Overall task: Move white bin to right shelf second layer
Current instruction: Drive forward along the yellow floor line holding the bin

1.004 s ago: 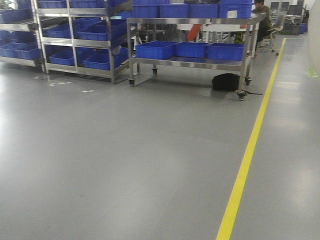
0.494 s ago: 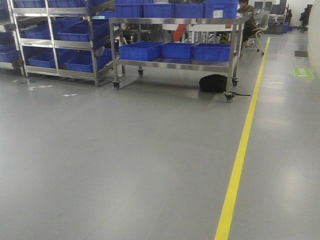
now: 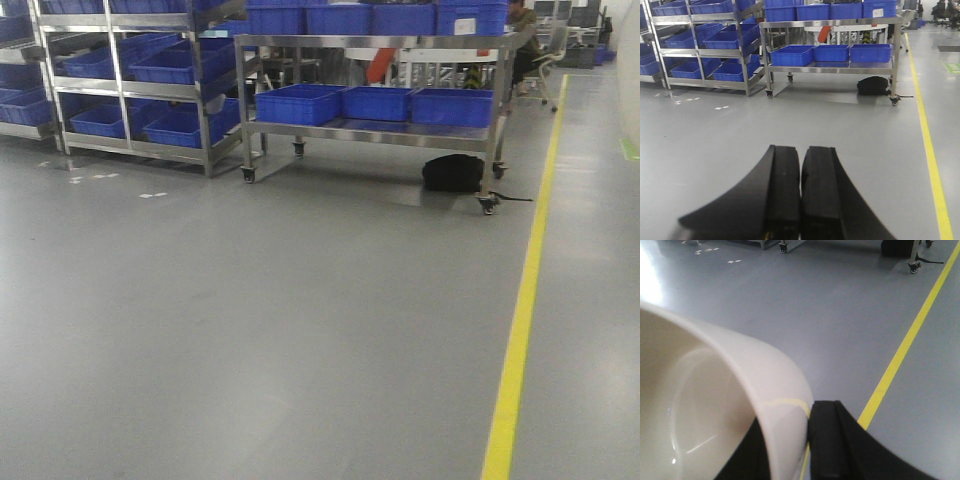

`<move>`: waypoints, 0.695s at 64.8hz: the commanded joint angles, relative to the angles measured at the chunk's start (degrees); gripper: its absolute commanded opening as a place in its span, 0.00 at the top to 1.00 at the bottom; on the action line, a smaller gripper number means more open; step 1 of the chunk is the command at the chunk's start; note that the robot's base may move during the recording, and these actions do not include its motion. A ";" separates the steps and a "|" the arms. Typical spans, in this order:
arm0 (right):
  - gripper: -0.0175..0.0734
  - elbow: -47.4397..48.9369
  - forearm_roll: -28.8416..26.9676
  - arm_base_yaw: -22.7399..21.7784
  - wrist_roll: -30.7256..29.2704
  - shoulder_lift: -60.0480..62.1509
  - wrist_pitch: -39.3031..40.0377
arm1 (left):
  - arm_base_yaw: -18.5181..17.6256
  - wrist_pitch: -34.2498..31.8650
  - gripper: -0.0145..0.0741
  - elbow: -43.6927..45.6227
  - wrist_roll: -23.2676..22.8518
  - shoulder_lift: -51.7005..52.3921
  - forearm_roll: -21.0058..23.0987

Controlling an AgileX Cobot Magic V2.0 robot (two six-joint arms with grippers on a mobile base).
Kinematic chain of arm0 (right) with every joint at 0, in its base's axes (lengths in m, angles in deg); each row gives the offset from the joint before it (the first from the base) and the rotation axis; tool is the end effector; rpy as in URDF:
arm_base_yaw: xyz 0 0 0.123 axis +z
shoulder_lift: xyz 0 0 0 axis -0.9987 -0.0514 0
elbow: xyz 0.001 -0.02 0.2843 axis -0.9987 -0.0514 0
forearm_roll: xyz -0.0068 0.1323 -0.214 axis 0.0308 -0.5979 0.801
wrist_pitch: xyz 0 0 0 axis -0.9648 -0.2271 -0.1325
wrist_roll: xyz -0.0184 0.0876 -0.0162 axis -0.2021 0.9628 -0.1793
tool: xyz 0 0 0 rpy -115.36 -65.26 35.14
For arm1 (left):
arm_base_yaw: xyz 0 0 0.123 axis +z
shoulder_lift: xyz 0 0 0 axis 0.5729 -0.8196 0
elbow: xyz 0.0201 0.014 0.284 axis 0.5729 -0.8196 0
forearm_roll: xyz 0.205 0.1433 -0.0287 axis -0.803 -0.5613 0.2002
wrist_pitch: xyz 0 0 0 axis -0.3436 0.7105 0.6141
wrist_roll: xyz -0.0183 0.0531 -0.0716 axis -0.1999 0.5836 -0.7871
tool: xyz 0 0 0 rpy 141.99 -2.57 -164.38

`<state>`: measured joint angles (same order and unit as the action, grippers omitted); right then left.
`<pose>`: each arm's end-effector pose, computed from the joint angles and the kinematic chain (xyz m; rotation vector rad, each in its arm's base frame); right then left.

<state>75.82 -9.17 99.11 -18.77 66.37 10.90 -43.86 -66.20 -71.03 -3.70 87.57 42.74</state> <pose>0.0694 0.0116 0.3163 -0.0342 1.8749 0.2160 0.0555 -0.0092 0.2033 0.1537 1.5615 -0.0993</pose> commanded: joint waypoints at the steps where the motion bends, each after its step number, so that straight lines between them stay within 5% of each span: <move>1: 0.75 1.80 0.34 -0.23 -0.05 -0.78 5.77 | -0.21 -4.85 0.74 -2.11 -0.20 0.80 0.31; 45: 0.75 1.80 0.34 -0.23 -0.05 -0.78 5.77 | -0.21 -4.85 0.74 -2.11 -0.20 0.80 0.31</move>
<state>75.82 -9.17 99.11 -18.77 66.37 10.90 -43.86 -66.20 -71.03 -3.70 87.57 42.74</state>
